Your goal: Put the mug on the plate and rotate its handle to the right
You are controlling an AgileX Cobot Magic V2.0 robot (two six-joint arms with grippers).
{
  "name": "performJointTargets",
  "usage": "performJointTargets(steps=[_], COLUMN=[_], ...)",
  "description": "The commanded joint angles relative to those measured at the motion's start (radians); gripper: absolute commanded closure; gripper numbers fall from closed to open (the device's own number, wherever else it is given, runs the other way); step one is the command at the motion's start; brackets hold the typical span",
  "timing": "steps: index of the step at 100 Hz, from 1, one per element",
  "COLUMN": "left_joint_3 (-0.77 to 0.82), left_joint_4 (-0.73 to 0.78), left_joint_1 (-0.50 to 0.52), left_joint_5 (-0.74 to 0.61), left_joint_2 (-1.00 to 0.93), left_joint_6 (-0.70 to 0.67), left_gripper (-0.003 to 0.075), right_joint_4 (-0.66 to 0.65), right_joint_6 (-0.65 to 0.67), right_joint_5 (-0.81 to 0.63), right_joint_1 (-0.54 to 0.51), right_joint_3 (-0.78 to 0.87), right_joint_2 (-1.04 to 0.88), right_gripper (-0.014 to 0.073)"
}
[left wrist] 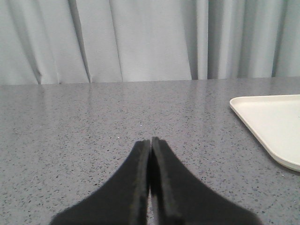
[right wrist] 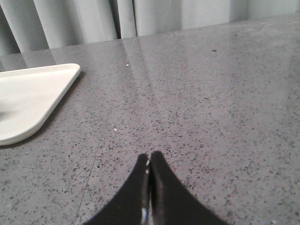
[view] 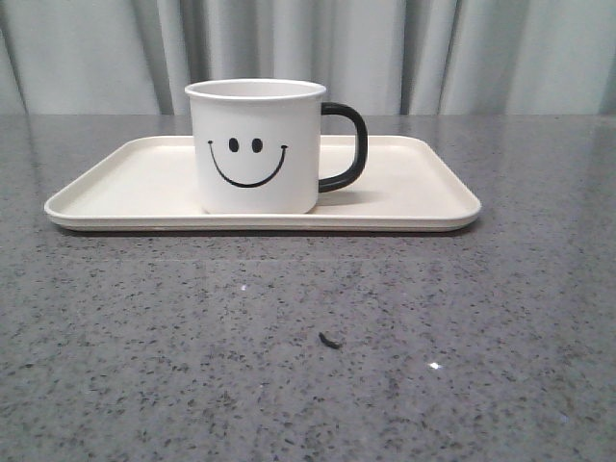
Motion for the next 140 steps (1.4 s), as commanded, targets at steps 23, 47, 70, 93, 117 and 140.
performJointTargets(steps=[23,47,70,93,117,140], left_joint_3=[0.004,0.004,0.004,0.004,0.004,0.004], left_joint_4=[0.001,0.001,0.001,0.001,0.001,0.001], left_joint_1=[-0.001,-0.001,-0.001,-0.001,-0.001,-0.001], left_joint_5=[-0.082,-0.082,-0.082,-0.082,-0.082,-0.082], left_joint_2=[-0.032,-0.032,-0.032,-0.032,-0.032,-0.032], left_joint_6=[-0.004,-0.004,-0.004,-0.004,-0.004,-0.004], left_gripper=[0.0739,0.0739,0.0739,0.0739,0.0739,0.0739], right_joint_4=[-0.140,-0.450,-0.464,-0.464,-0.464,-0.464], right_joint_6=[0.124,0.438,0.455,0.455,0.455,0.455], right_joint_5=[-0.053,-0.065,-0.095,-0.105,-0.105,-0.102], right_joint_1=[-0.004,-0.004,-0.004,-0.004,-0.004,0.006], right_joint_3=[-0.002,-0.002,-0.002,-0.002,-0.002,-0.002], right_joint_2=[-0.020,-0.020,-0.020,-0.020,-0.022,-0.021], right_gripper=[0.0655,0.0655,0.0655,0.0655,0.0655,0.0655])
